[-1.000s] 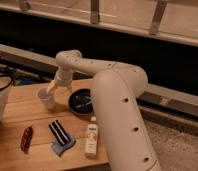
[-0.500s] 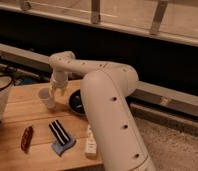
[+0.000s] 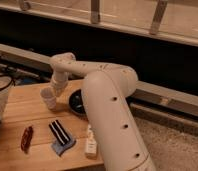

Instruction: Pick up the ceramic cup

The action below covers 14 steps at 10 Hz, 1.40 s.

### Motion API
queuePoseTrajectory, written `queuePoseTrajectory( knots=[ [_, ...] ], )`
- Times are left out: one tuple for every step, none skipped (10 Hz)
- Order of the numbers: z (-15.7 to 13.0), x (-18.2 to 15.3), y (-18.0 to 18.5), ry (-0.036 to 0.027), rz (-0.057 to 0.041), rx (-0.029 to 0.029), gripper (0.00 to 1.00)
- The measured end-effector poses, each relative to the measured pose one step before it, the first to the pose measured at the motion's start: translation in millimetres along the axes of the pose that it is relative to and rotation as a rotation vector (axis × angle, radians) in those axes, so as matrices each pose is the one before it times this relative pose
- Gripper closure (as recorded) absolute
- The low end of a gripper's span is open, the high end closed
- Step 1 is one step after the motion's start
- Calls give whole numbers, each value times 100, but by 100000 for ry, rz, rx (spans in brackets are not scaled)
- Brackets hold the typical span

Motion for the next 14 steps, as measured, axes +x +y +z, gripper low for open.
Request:
queuePoseTrajectory(
  knots=[
    [-1563,-77,-18,-1242,-460,24,99],
    [-1500,-78,239,-1163,-801,-259,99],
    [-1487,-95,538,-1477,-1481,-535,99],
    [-840,-91,312,-1513,-1658,990,99],
    [-762,-184,293,-1404,-737,1185,99],
    [-905,-196,300,-1459,-861,925,99],
    [-710,-247,41,-1379,-564,-32,99],
    [-194,-31,-118,-749,-378,57,99],
    [-177,-56,298,-843,-947,76,99],
    [-391,-142,452,-830,-888,-53,99],
    [-175,-91,290,-245,-365,-98,99],
    [-231,-93,53,-283,47,15,99],
    [-191,0,-21,-350,-231,165,99],
    [-229,-59,-17,-559,-153,-3,99]
  ],
)
